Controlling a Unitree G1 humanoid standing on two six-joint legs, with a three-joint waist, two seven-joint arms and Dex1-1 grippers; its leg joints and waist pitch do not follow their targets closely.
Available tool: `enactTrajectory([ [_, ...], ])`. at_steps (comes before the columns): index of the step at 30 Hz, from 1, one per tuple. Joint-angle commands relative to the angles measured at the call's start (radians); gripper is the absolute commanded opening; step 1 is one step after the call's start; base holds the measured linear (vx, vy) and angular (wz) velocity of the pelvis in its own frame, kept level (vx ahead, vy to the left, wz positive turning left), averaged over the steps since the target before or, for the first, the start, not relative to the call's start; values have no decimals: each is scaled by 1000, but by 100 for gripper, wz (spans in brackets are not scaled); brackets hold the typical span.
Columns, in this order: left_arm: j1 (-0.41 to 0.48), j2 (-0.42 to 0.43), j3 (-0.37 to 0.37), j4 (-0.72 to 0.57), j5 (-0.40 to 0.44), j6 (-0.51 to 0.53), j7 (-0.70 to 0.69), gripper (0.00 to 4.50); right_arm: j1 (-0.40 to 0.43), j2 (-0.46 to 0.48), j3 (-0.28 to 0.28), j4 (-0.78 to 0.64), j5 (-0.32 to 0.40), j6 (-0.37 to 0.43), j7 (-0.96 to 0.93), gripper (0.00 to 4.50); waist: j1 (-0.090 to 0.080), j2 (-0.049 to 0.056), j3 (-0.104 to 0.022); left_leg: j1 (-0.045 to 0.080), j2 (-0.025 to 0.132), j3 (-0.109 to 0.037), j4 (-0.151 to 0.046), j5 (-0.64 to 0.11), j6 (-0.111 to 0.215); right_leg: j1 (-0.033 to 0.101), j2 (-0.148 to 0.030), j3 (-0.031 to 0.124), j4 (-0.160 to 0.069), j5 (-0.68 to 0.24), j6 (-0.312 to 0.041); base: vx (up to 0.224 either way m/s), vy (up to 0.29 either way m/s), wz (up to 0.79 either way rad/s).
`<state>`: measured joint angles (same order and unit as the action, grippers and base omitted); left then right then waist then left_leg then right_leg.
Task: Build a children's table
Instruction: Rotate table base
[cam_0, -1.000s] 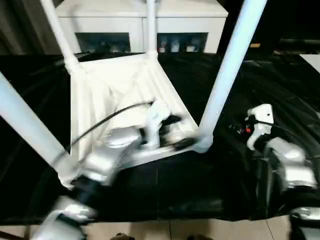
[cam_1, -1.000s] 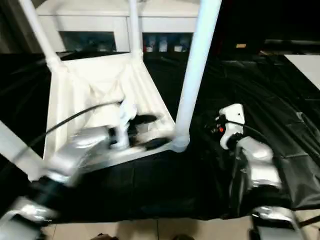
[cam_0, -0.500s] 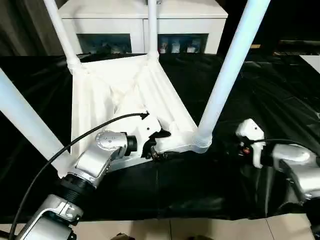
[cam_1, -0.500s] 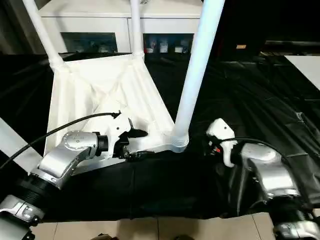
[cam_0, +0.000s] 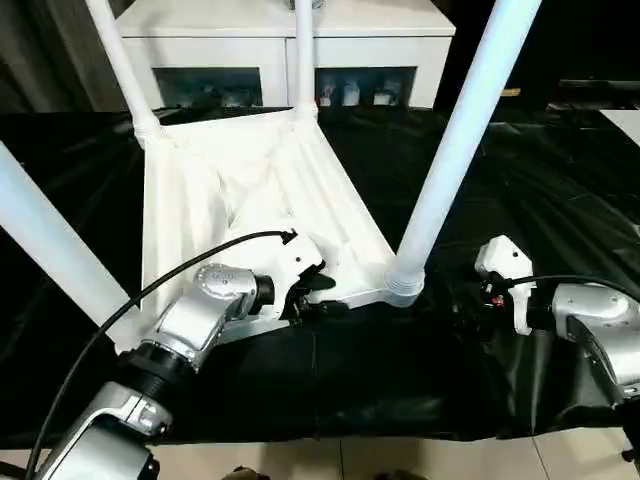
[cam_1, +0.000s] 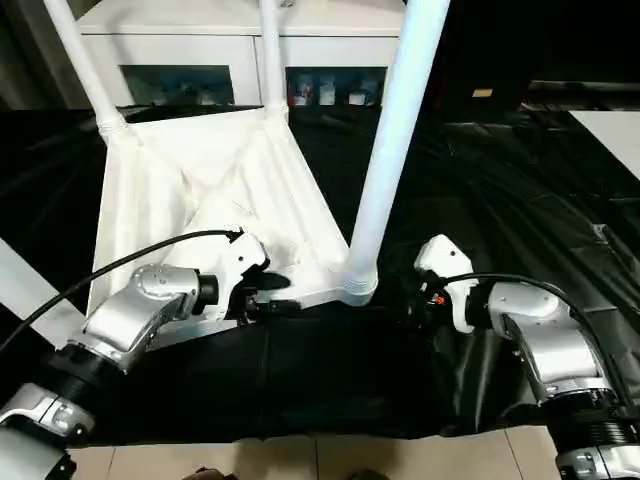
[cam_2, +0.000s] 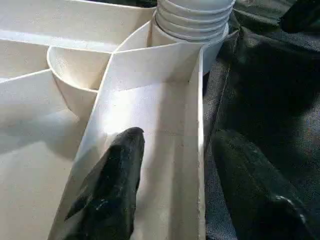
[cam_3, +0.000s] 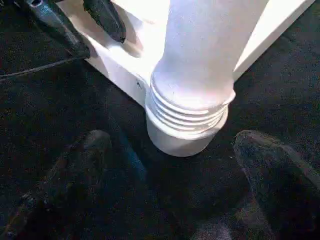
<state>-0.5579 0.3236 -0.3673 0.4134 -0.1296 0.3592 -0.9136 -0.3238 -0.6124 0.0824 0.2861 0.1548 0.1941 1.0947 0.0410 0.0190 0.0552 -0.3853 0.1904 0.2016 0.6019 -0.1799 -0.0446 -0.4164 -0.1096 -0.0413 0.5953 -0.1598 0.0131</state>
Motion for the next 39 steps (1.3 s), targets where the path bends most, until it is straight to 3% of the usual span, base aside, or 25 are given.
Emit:
enactTrajectory([
  [1, -13, 6, 1, 2, 15, 10, -17, 215, 2, -19, 1, -18, 4, 7, 7, 437, 4, -4, -71, 19, 31, -15, -75, -280, 52, 52, -22, 19, -64, -188, -266, 0, 0, 0],
  [8, 17, 48, -28, -44, 29, 32, -63, 172, -19, -19, -6, 2, -1, -5, -3, 437, 3, -2, -72, 21, 32, -16, -76, -277, 48, 51, -22, 19, -62, -186, -267, 0, 0, 0],
  [9, 18, 51, -33, -44, 34, 30, -64, 163, -22, -18, -8, 7, -1, -7, -4, 437, 3, -6, -72, 21, 32, -15, -75, -275, 51, 51, -22, 19, -63, -185, -267, 0, 0, 0],
  [15, 24, 51, -41, -41, 56, 19, -61, 124, -39, 5, -24, 26, 10, -18, -28, 437, 2, -6, -71, 21, 31, -15, -75, -278, 48, 50, -23, 20, -64, -210, -260, 0, 0, 0],
  [23, 26, 39, -44, -33, 73, -32, -53, 35, -58, 52, -50, 63, 46, -20, -62, 437, 2, 0, -73, 21, 31, -16, -76, -280, 42, 50, -23, 19, -64, -214, -255, 0, 0, 0],
  [27, 43, 20, -43, -54, 64, -89, -71, 6, -89, 84, -29, 127, 27, -53, -78, 437, 0, -8, -75, 19, 29, -15, -73, -272, 45, 50, -24, 18, -63, -205, -262, 0, 0, 0],
  [28, 47, 17, -42, -58, 60, -99, -73, 1, -96, 90, -28, 139, 24, -57, -84, 419, 1, -6, -75, 18, 29, -15, -72, -263, 47, 51, -24, 18, -62, -200, -263, 0, 0, 0],
  [31, 57, 5, -37, -74, 53, -111, -77, 1, -114, 106, -27, 169, 18, -67, -89, 419, 3, -10, -77, 19, 30, -13, -70, -231, 62, 51, -23, 18, -57, -166, -270, 0, 0, 0],
  [33, 68, 1, -37, -93, 47, -112, -82, 0, -136, 120, -20, 212, 12, -82, -95, 388, 4, -10, -77, 16, 30, -13, -69, -213, 72, 53, -25, 18, -55, -156, -272, 0, 0, 0],
  [39, 78, 1, -38, -96, 54, -124, -85, 0, -160, 140, -4, 279, 6, -107, -67, 342, 6, -11, -76, 17, 30, -12, -69, -218, 78, 51, -24, 18, -58, -185, -269, 0, 0, 0],
])
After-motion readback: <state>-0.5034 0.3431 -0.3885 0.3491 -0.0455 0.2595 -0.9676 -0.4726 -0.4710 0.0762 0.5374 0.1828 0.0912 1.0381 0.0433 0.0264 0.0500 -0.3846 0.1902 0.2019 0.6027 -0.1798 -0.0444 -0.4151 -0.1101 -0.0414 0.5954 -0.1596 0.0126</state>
